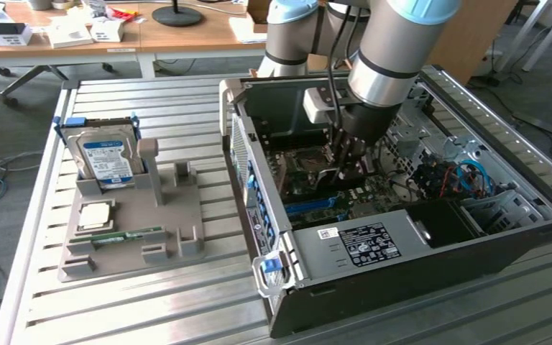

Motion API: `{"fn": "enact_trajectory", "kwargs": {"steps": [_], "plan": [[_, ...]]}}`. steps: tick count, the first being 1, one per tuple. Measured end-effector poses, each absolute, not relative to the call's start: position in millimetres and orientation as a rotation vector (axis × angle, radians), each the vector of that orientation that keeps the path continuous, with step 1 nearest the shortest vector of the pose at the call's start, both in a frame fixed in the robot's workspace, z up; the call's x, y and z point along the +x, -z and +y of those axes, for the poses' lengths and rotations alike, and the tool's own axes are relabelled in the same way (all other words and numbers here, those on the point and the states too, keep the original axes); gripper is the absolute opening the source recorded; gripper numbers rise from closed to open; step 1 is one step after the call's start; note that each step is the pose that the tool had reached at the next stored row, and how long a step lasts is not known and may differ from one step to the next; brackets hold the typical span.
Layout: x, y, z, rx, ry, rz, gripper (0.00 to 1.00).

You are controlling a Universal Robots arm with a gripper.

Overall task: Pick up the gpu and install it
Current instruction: 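Insert the gpu into the slot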

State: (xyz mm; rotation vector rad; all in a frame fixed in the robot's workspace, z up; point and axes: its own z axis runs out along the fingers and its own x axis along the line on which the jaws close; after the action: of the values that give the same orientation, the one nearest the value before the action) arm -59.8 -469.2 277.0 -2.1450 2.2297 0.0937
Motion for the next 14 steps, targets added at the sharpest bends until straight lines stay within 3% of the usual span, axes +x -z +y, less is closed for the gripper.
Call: {"fn": "enact_trajectory", "kwargs": {"steps": [14], "plan": [[-63.0, -277.0, -469.9, -2.149, -0.083, 2.235, 0.26]]}}
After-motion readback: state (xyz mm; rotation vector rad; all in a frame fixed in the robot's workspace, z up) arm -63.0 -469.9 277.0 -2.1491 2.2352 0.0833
